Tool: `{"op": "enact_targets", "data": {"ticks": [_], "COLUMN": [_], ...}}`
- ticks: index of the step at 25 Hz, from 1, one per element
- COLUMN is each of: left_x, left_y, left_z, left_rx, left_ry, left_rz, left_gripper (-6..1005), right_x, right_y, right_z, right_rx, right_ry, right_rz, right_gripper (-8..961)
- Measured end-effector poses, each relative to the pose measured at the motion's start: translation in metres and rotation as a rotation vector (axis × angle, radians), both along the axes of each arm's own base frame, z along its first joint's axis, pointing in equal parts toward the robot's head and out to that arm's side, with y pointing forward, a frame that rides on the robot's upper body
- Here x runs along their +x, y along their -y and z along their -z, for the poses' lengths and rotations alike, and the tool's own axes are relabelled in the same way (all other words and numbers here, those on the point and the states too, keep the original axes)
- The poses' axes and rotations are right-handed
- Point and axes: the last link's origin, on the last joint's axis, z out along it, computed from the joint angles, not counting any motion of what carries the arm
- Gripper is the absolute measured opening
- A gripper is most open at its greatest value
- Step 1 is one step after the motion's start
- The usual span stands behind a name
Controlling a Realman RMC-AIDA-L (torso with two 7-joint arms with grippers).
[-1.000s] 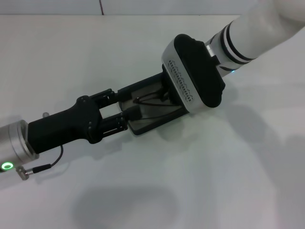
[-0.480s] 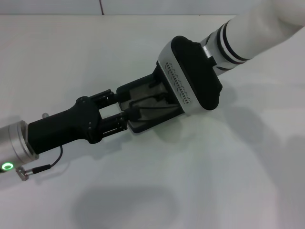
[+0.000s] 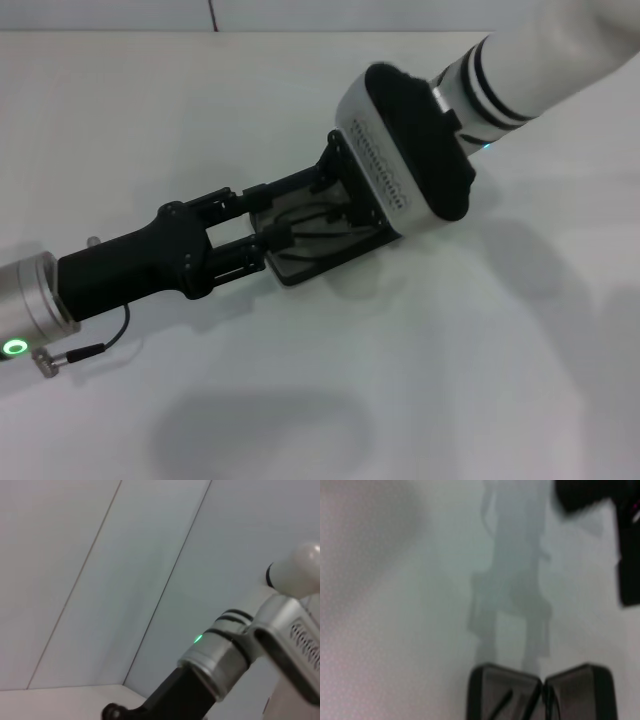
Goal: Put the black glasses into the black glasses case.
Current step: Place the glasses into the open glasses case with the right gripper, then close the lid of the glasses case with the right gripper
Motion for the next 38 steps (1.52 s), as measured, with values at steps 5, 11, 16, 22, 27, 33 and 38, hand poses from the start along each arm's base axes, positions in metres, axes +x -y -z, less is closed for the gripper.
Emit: {"op": "enact_targets", "data": {"ticks": [5,11,16,22,27,33,38], "left_x": [0.0,0.001,0.0,0.001,0.0,0.001,0.001], "left_y": [-0.001,-0.002,-0.002,-0.001,0.001,0.002,0.004], "left_z": [-0.001,-0.002,-0.002,-0.002,-0.001,0.002,0.002], "left_rx": [-0.004,-0.007,-0.008,-0.014,-0.021,-0.039,-0.042], "left_ry": [0.001,0.0,0.001,0.003,0.0,-0.012,-0.01], "left_rz": [-0.002,-0.001,-0.001,0.005,0.007,0.017,0.021], "left_gripper": [625,621,617,612,608,603,599], "right_x": [0.002,0.009,0.017,0.034,0.055,0.072,0.078], "right_y": [0.002,0.003,0.006,0.008,0.012,0.018,0.02], "right_z": [-0.019,-0.043,-0.075,-0.105,-0.117,-0.119,-0.119], "right_rx": [-0.03,-0.058,-0.111,-0.144,-0.147,-0.164,-0.196], "right_ry": [-0.043,-0.128,-0.284,-0.483,-0.548,-0.511,-0.572], "right_rz": [0.06,0.166,0.296,0.462,0.648,0.824,0.963], "right_gripper": [301,300,299,298,297,296,295]}}
